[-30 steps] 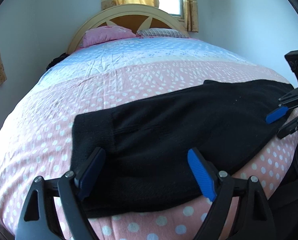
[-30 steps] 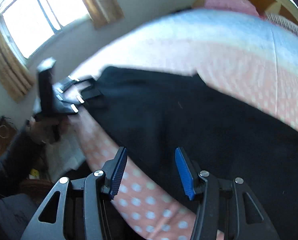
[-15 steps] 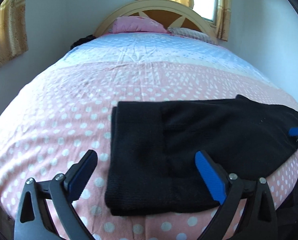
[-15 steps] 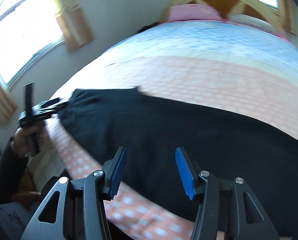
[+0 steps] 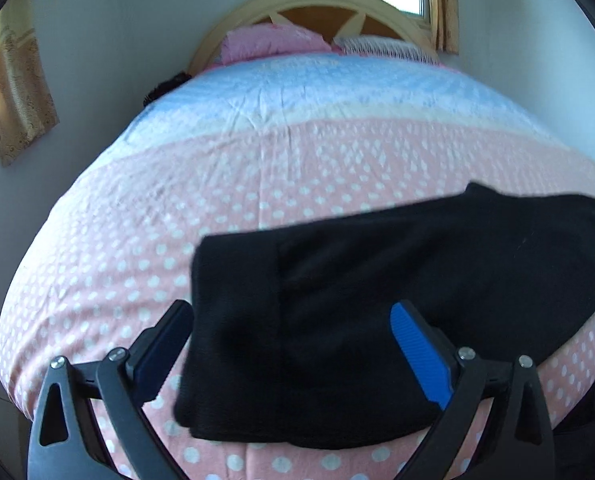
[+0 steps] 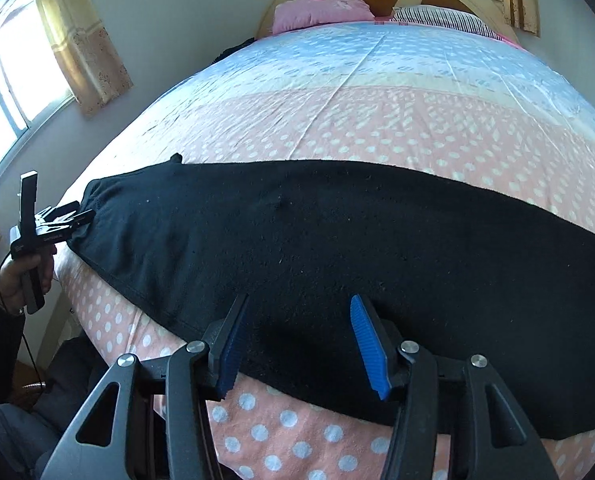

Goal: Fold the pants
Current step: 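Lower the right gripper onto the pants end and close on it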

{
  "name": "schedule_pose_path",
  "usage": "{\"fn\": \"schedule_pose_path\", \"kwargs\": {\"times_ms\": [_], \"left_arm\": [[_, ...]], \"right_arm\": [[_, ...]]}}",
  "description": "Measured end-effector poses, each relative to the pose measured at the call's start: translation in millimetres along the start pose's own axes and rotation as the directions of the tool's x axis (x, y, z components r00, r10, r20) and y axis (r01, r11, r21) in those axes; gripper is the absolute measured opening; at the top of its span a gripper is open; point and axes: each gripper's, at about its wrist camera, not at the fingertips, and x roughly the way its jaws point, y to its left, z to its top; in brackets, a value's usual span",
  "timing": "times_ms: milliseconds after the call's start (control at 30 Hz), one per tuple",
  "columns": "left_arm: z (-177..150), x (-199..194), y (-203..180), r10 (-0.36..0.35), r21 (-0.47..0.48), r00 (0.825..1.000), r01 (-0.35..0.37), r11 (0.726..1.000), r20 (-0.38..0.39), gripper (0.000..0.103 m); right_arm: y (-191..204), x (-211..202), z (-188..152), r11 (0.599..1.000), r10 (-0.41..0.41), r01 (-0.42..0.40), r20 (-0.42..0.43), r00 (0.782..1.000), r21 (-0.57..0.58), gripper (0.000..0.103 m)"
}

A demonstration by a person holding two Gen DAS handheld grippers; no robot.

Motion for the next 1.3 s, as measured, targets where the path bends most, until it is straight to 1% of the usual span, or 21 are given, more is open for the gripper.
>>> {"fn": "schedule_pose_path", "kwargs": {"times_ms": [33,100,200,267,333,500,567,667,800,833,867,1000,1100,1167,1200,1233,1267,1300], "left_arm": [[-3,5,-2,0.014,0.006,1.000,-0.014,1.000,-0.010,0.101],[-6,9,-3,0.011,-0.004,1.000,-0.011,1.000,-0.021,0.102],[-2,4,-4,0.023,-0.008,0.999,-0.023,1.000,-0.028,0.101],[3,-6,-10,0.040,0.010,0.999,-0.040,0.999,0.006,0.101],[12,-15,-18,0.039,0.022,0.999,-0.040,0.999,0.035,0.101],[34,-26,-47,-0.021,0.049,0.996,0.017,0.999,0.092,0.101],[41,-25,-62,-0.051,0.063,0.994,0.045,0.997,0.099,0.101],[48,-23,-88,-0.107,0.077,0.988,0.099,0.992,0.108,0.101],[48,-20,-112,-0.170,0.078,0.979,0.162,0.984,0.109,0.101],[46,-17,-118,-0.177,0.077,0.979,0.169,0.983,0.103,0.101],[45,-14,-121,-0.177,0.078,0.980,0.170,0.982,0.094,0.101],[33,-1,-130,-0.148,0.079,0.987,0.144,0.986,0.058,0.101],[28,3,-128,-0.134,0.075,0.990,0.130,0.989,0.044,0.101],[25,6,-125,-0.130,0.063,0.991,0.127,0.990,0.037,0.101],[25,7,-123,-0.130,0.056,0.991,0.128,0.990,0.034,0.101],[23,7,-122,-0.130,0.050,0.991,0.129,0.990,0.031,0.101],[22,8,-122,-0.132,0.047,0.991,0.130,0.990,0.028,0.101],[21,8,-123,-0.133,0.046,0.991,0.132,0.990,0.027,0.101]], "right_arm": [[-2,-5,1,1.000,-0.002,0.001,0.017,1.000,0.009,0.053],[-11,-18,-2,0.999,0.000,-0.002,0.056,0.998,0.032,0.053],[-35,-40,-3,0.996,-0.019,0.009,0.106,0.994,0.091,0.053],[-55,-56,-6,0.990,-0.049,0.031,0.124,0.991,0.139,0.053],[-77,-76,-10,0.980,-0.085,0.055,0.153,0.984,0.190,0.053],[-128,-117,-27,0.941,-0.180,0.110,0.198,0.964,0.319,0.053],[-150,-133,-36,0.914,-0.229,0.137,0.208,0.951,0.383,0.053],[-185,-154,-54,0.858,-0.274,0.130,0.228,0.934,0.496,0.053],[-229,-175,-81,0.761,-0.333,0.114,0.234,0.913,0.639,0.053],[-240,-179,-90,0.730,-0.350,0.114,0.225,0.909,0.674,0.053],[-248,-181,-95,0.708,-0.357,0.112,0.217,0.908,0.697,0.053],[-273,-189,-116,0.635,-0.365,0.094,0.191,0.911,0.767,0.053],[-284,-186,-127,0.594,-0.361,0.109,0.142,0.922,0.797,0.053],[-289,-185,-134,0.580,-0.355,0.112,0.126,0.926,0.807,0.053],[-292,-181,-136,0.576,-0.344,0.112,0.116,0.932,0.810,0.053],[-291,-182,-137,0.579,-0.349,0.113,0.120,0.929,0.807,0.053],[-290,-182,-137,0.588,-0.349,0.104,0.135,0.927,0.802,0.053],[-290,-181,-136,0.596,-0.328,0.077,0.155,0.932,0.799,0.053]]}}
